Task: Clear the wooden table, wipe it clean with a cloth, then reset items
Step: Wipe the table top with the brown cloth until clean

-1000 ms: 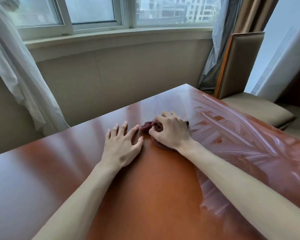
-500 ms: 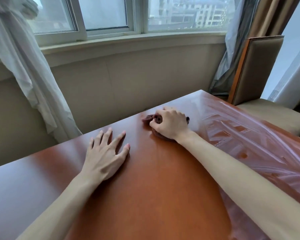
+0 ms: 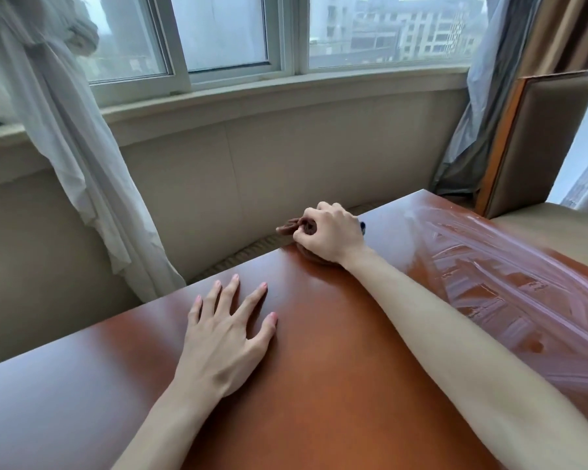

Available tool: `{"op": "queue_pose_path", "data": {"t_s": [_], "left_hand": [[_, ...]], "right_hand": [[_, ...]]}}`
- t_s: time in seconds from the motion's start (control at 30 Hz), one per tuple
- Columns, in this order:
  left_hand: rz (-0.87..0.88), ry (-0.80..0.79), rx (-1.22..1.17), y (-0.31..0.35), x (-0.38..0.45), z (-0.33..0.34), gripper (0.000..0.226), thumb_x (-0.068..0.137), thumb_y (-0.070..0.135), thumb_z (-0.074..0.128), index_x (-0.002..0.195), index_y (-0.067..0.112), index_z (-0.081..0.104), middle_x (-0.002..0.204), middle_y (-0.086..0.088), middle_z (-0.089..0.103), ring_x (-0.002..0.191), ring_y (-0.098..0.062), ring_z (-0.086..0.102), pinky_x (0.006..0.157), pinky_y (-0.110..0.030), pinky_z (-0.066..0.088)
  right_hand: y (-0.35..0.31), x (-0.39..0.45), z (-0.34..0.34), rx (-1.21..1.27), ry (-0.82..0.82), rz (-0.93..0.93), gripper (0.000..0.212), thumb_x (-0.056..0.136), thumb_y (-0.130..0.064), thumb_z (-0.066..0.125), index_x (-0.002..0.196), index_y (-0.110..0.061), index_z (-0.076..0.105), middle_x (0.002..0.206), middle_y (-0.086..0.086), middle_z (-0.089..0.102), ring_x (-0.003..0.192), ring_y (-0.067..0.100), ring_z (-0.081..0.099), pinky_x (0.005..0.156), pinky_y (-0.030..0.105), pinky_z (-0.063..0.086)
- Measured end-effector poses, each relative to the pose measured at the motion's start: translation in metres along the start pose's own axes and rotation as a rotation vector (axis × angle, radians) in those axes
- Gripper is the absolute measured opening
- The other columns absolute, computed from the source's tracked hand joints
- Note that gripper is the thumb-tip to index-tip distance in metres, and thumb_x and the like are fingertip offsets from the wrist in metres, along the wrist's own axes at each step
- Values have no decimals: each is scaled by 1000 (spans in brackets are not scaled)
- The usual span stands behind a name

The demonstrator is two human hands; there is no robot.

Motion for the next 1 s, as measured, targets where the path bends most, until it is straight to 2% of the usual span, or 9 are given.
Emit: {"op": "queue_pose_path", "data": {"t_s": [0.07,0.1,0.27,0.4,0.47,0.6,0.7,0.9,1.0], "left_hand": [[6,-19,2,1,0,0,79,79,76,-3,154,57,11,169,7,4,155,-17,-3,125,-41,-3],[6,-28,-1,1,-1,-1,79,79,75,-4,154,56,11,169,6,5,155,-18,-2,125,-41,-2],[0,-113,-9,5,1,-7,63,96,67,16,157,50,16,169,-1,8,155,-26,2,125,-48,2],[61,-62,-36,31,0,-17,57,103,54,29,157,38,26,168,-7,13,155,-29,7,125,-49,4],[121,-50,-74,55,-5,-15,57,103,55,29,158,40,24,168,-6,13,155,-28,5,125,-47,2],[180,-71,-85,81,-13,2,62,96,63,18,156,47,21,168,-2,13,155,-26,4,125,-48,2],[163,-47,-70,78,-18,8,64,94,67,16,156,50,19,168,4,15,155,-23,4,125,-47,2],[122,21,-69,78,-17,11,71,83,74,1,152,61,10,167,19,2,154,-9,-9,125,-38,-6],[111,21,-51,77,-16,14,68,82,75,-1,149,66,5,166,22,-5,153,-7,-14,124,-36,-9]], "right_hand": [[19,3,-6,-37,68,225,31,84,-50,59,97,-25,71,101,3,62,103,34,57,80,39,42],[13,-3,-8,-46,60,223,32,84,-50,59,98,-24,71,102,4,61,103,35,57,81,39,42],[-40,-123,-43,62,-10,-34,30,80,-52,56,90,-27,68,97,-3,64,94,29,59,78,37,46],[-40,-238,-95,98,32,-200,25,79,-48,59,90,-28,70,90,-7,61,86,22,57,79,33,49],[-23,-257,-110,85,56,-204,23,78,-47,61,89,-29,72,89,-10,61,86,18,58,76,31,49],[21,-209,-102,5,11,-14,33,80,-56,55,93,-30,71,92,-9,62,92,21,59,78,37,53],[51,-144,-83,-54,-33,99,33,83,-56,58,97,-28,70,96,-2,61,99,27,59,79,37,48],[108,-1,-29,-77,67,236,30,86,-49,58,96,-23,70,101,5,62,103,36,58,73,36,34],[124,46,-11,-95,77,270,33,85,-49,56,97,-22,71,102,7,63,104,37,57,78,39,40]]}}
Point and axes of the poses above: each hand's wrist, its own x-axis towards the middle knuckle, its own z-axis out of the palm, y = z × x, the point moved 4 cm from there along x, towards the middle knuckle
